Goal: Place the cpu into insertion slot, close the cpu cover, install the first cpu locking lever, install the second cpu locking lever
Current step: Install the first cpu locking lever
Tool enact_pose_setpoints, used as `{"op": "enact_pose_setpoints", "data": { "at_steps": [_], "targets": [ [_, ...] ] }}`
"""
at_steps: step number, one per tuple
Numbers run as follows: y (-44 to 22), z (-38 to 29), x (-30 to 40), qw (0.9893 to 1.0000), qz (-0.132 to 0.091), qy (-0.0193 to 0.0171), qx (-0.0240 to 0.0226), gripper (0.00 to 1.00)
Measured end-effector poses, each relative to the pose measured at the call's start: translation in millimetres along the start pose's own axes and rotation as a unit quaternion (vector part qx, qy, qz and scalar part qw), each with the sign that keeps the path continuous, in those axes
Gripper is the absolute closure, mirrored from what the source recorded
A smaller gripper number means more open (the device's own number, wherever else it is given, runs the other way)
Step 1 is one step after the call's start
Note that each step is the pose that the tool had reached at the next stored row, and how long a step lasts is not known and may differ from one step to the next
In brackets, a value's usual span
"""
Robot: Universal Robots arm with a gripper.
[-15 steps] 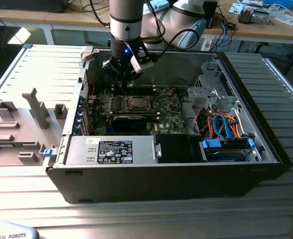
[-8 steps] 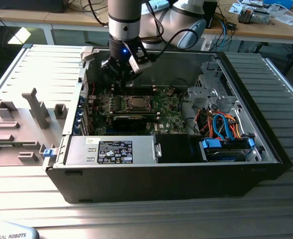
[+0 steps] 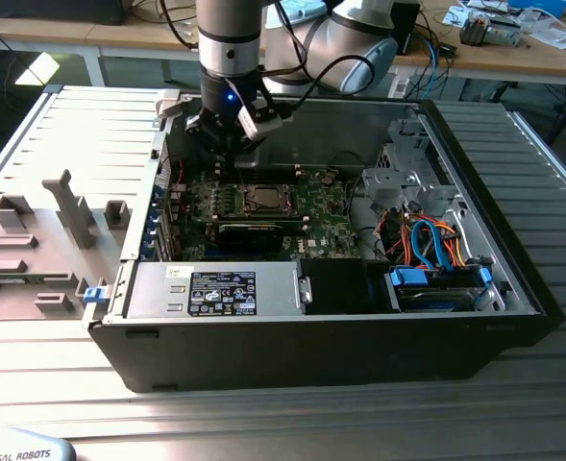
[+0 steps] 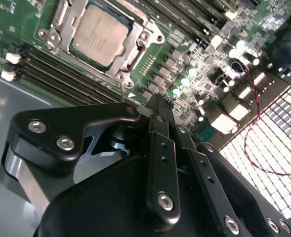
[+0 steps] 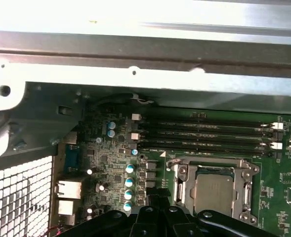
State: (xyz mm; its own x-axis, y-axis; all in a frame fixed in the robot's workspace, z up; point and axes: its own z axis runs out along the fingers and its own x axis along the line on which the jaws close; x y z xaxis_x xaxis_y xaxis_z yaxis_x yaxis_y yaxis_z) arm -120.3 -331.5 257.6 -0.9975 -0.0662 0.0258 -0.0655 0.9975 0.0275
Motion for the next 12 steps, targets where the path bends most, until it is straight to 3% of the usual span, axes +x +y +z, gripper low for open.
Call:
{"op": "enact_pose_setpoints", "data": {
  "at_steps": [3,12],
  "targets": [
    [5.7,0.3,3.7,1.0000,0.000,0.0000,0.0000,0.89],
    [19.6,0.7,4.3,1.0000,-0.003,0.0001,0.0004,0.89]
  ]
}}
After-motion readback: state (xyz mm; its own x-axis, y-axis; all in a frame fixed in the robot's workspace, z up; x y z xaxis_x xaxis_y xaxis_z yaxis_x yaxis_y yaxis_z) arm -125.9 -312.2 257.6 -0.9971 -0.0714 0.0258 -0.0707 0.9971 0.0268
